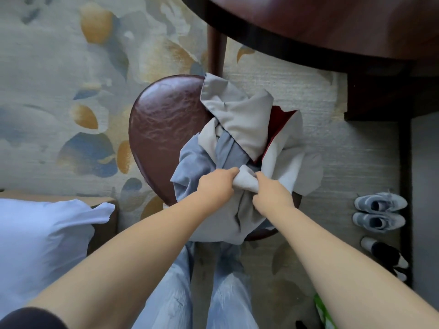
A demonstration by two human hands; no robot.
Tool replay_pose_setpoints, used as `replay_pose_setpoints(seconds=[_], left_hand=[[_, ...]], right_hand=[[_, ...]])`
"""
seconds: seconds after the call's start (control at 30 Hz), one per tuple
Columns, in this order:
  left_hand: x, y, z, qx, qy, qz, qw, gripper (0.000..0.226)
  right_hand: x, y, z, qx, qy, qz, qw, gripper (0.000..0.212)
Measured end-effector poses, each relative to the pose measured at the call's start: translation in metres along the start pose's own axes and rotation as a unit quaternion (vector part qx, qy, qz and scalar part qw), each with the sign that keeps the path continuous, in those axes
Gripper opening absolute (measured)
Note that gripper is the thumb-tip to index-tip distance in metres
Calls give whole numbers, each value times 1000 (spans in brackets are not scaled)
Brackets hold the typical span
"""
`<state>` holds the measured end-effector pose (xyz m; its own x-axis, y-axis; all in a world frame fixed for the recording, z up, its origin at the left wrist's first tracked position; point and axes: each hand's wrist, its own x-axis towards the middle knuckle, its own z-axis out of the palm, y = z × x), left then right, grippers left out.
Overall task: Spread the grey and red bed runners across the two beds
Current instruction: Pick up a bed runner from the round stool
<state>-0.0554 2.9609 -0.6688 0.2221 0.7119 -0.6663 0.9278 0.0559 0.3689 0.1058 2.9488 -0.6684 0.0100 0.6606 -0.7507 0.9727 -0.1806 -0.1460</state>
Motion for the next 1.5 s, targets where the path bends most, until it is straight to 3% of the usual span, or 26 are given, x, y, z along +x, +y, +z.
replay_pose_setpoints(seconds=[0.17, 0.33, 0.5, 0.6, 0.7, 0.77, 0.83, 0.93, 1.03, 1.13, 1.2, 1.23, 1.3, 1.43, 1.5], left_hand=[[-44, 19, -10, -30, 27, 25, 999, 23], [-93, 27, -22, -42, 52, 53, 996, 14], [-138, 42, -55, -51, 101, 64, 992, 36], [-165, 56, -81, -72, 161, 65, 982, 21], [-197, 68, -102, -103, 209, 61, 971, 21], [-220, 69, -111, -142, 237, 49, 960, 22], [-245, 66, -115, -200, 262, 50, 943, 30], [-290, 57, -120, -309, 278, 91, 905, 55], [-336, 42, -119, -424, 283, 133, 850, 62], [-383, 21, -118, -577, 315, 141, 740, 56], [-408, 2, -119, -660, 337, 103, 663, 66], [-420, -7, -118, -684, 339, 81, 641, 71], [-448, -22, -114, -686, 340, 34, 642, 61], [-511, -64, -80, -624, 329, 23, 709, 45], [-554, -86, -62, -610, 363, 8, 704, 36]], right_hand=[[-38, 3, -10, -8, -28, 7, 1000, 70], [-85, 0, -33, -3, -23, -39, 999, 88], [-125, -10, -69, -9, 26, -88, 996, 59], [-147, -20, -102, 5, 65, -114, 991, 53], [-174, -35, -135, 28, 94, -164, 982, 41], [-190, -50, -149, 80, 107, -211, 968, 29], [-207, -67, -156, 166, 118, -262, 943, 33], [-242, -100, -156, 312, 103, -346, 879, 29], [-286, -135, -153, 404, 69, -392, 824, 18], [-324, -161, -146, 448, 67, -443, 774, 24], [-350, -175, -139, 438, 80, -473, 760, 26], [-364, -183, -134, 428, 88, -488, 756, 28], [-390, -201, -120, 404, 100, -518, 747, 30], [-454, -260, -69, 372, 97, -579, 719, 25], [-487, -293, -35, 355, 92, -600, 711, 34]])
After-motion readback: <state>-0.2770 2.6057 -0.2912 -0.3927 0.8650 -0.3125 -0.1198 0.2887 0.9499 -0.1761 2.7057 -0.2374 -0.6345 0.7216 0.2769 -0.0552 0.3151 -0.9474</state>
